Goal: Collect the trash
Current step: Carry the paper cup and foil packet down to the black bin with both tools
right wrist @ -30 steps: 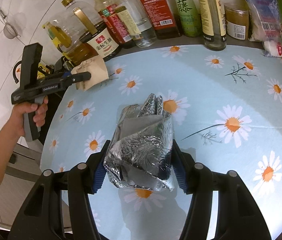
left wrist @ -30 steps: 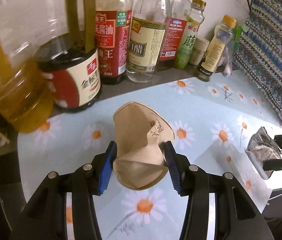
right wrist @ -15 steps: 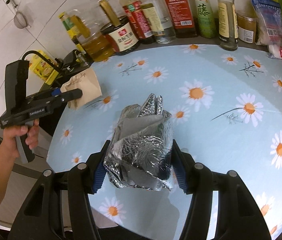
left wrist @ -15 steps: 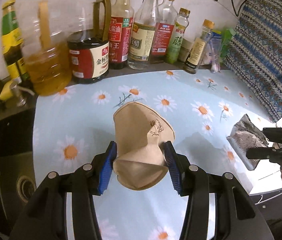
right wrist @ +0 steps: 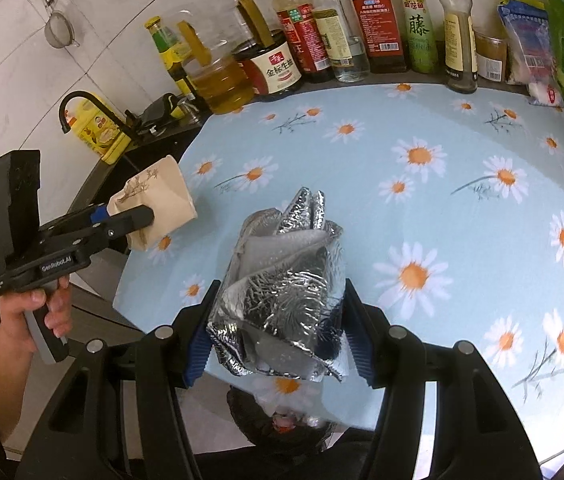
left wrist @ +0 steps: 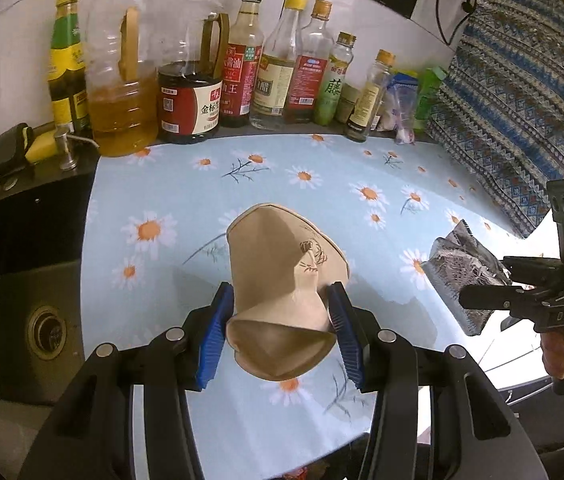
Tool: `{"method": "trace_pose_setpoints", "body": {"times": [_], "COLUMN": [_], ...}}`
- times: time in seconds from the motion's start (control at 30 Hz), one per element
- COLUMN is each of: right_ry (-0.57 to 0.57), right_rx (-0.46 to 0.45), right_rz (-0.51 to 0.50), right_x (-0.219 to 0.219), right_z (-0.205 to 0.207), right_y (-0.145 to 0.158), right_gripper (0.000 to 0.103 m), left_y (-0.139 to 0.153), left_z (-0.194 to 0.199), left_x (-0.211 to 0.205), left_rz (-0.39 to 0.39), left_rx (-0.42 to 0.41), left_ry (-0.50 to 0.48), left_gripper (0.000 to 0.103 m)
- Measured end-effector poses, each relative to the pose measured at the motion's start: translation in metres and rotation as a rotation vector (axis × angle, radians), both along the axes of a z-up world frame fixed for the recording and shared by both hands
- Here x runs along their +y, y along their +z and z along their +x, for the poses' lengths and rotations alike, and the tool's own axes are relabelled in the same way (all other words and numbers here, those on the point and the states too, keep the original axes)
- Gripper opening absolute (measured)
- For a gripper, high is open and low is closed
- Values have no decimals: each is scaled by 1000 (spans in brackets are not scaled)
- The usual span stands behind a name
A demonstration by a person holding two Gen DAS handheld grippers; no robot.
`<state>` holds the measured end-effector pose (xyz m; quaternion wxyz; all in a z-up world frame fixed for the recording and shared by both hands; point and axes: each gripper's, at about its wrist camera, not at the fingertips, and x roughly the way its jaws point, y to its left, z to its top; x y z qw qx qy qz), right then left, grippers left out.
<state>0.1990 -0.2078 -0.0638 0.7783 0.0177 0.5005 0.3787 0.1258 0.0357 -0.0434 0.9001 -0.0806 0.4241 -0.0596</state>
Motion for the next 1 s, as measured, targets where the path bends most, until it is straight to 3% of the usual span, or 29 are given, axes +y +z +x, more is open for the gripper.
{"method": "trace_pose_setpoints", "body": {"times": [0.57,1.0], "right_ry": [13,55], "right_rx": [42,137], "right_rz": [8,-32], "right_x": [14,15], "right_z": [-70,-113], "right_y": [-8,-43], "right_gripper": [58,58], "left_y": [6,-17], "left_z": [-82,-138], "left_x": [-7,-24], "left_rz": [-57,-67], "left_rx": [-27,42], "left_ry": [4,-28], "left_gripper": [47,47]}}
